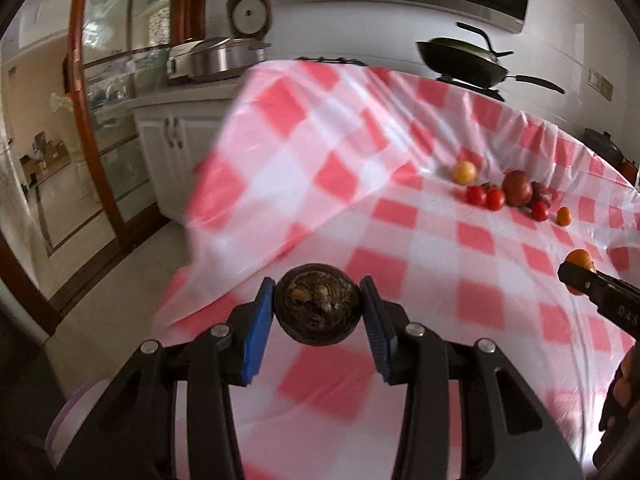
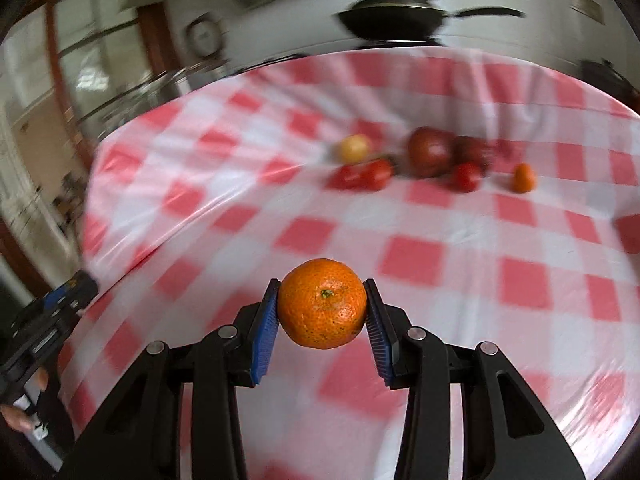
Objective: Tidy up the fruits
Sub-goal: 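Carry the mangosteen and mandarin in both tools over the white box, then open both tools to drop the fruits into the white box, then move both open tools back over the fruits on the table, then grasp another mandarin with the right tool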
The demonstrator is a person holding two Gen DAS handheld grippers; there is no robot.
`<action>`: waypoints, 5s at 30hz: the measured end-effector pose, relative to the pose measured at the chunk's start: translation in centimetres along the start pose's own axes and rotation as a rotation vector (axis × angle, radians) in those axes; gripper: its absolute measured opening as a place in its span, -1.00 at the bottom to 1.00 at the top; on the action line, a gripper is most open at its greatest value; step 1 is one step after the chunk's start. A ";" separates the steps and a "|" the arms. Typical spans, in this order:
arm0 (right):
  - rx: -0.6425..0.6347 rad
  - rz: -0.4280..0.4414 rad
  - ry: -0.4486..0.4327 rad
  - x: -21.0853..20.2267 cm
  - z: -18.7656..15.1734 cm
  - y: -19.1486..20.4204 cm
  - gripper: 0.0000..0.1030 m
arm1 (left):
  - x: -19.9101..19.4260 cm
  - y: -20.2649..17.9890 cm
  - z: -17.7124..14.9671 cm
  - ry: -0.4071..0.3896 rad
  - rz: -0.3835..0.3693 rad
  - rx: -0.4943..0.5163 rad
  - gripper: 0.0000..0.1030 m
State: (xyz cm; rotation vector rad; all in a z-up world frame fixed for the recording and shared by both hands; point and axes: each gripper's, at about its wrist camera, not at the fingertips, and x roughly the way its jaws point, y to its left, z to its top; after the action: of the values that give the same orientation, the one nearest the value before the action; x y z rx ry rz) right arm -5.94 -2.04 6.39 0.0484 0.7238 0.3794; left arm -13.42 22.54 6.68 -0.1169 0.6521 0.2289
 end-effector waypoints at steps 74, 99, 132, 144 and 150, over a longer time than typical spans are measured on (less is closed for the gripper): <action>-1.013 0.478 0.430 1.1 -25.8 35.0 0.21 | 0.1 27.0 -19.3 0.409 0.433 -0.339 0.60; -0.198 0.019 -0.143 -9.8 -3.8 -1.5 0.68 | -2.0 -10.5 2.5 -0.132 -0.161 0.125 0.96; 0.164 -0.313 0.125 12.9 12.3 -28.1 0.18 | 18.2 -23.9 10.5 0.078 -0.153 0.017 0.96; 0.228 -0.266 0.117 13.0 12.5 -29.9 -0.24 | 22.0 -21.9 10.9 0.189 -0.134 0.168 0.60; 0.239 -0.256 0.115 13.0 12.4 -30.7 -0.24 | 22.4 -24.2 10.4 0.203 -0.149 0.273 0.54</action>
State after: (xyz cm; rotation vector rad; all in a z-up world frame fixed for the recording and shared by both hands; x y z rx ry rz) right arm 21.00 -24.91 2.10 0.1592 0.8751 0.0492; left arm 15.88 4.89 2.03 0.0752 0.8665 -0.0177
